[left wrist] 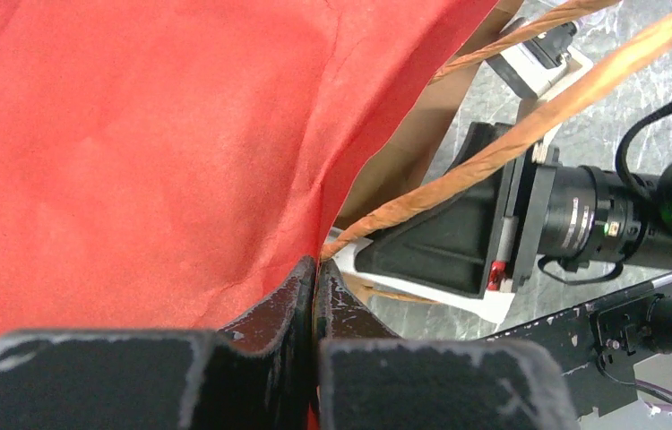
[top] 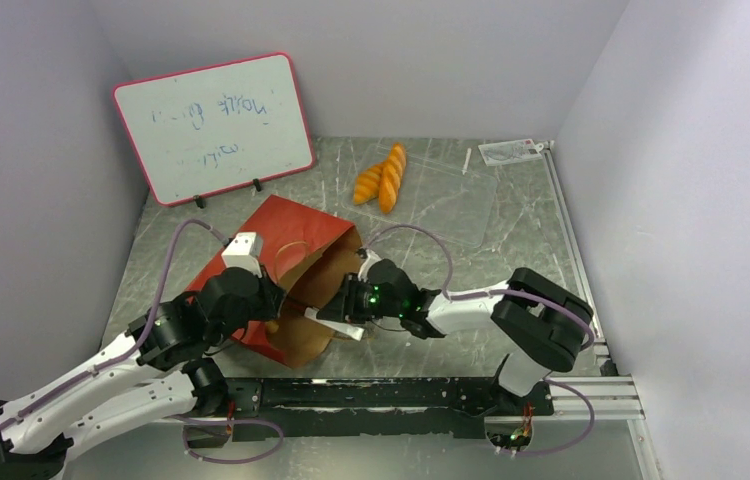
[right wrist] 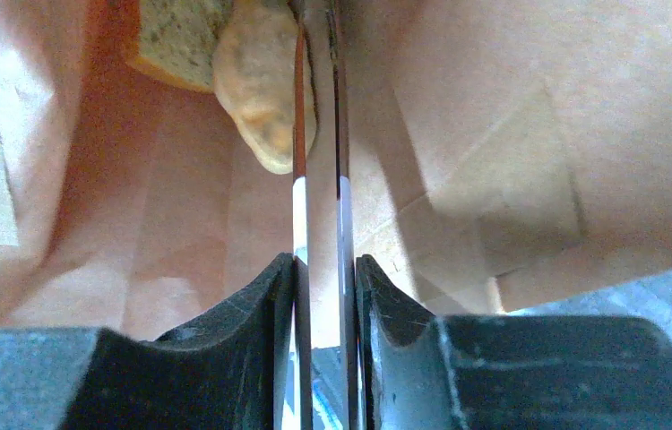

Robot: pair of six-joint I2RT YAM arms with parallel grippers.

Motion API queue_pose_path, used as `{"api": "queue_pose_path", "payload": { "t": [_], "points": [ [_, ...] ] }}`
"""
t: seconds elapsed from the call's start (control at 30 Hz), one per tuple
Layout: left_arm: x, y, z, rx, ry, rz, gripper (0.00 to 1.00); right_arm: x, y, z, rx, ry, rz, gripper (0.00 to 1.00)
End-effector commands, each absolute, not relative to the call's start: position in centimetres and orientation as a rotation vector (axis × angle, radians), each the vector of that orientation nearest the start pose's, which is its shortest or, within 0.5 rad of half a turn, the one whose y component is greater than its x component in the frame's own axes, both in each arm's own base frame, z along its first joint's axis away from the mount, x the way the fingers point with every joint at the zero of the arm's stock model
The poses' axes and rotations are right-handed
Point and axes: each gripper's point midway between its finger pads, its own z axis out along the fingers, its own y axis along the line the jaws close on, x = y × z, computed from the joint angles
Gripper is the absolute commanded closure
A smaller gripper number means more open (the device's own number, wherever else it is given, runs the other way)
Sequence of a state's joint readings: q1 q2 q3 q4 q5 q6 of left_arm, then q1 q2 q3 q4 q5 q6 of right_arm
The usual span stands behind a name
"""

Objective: Take the fake bread out of the paper bag
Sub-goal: Pick up the clamp from the paper bag, then take out the fake bread from the paper bag.

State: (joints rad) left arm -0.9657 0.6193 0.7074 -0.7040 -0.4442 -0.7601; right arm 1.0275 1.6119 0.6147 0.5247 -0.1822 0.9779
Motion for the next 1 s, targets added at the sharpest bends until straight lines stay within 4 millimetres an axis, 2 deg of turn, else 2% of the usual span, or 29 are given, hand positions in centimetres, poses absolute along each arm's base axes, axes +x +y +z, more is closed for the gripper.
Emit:
{"api": "queue_pose_path", "payload": {
  "t": [0.0,0.17,0.3,0.53,0.73,0.97],
  "points": [
    [16.6,-16.1,20.6,-0.034,2.125,-0.609,0.93,16.0,38.6,8.5,0.003,2.391,1.548,0.7],
    [16.4,-15.9,20.9,-0.041,2.121,-0.617,0.93,15.4,38.6,9.1,0.06,2.403,1.647,0.68],
    [16.3,-15.7,21.0,-0.038,2.128,-0.607,0.93,15.0,38.2,10.6,0.099,2.359,1.737,0.67],
    [16.2,-15.7,20.8,-0.034,2.128,-0.613,0.93,15.3,36.9,11.9,0.131,2.327,1.707,0.64],
    [16.1,-15.9,20.5,-0.024,2.14,-0.616,0.93,15.9,36.9,12.7,0.163,2.3,1.732,0.61],
    [16.2,-15.9,20.6,-0.019,2.137,-0.612,0.93,16.1,36.7,12.3,0.15,2.338,1.666,0.6]
  ]
}}
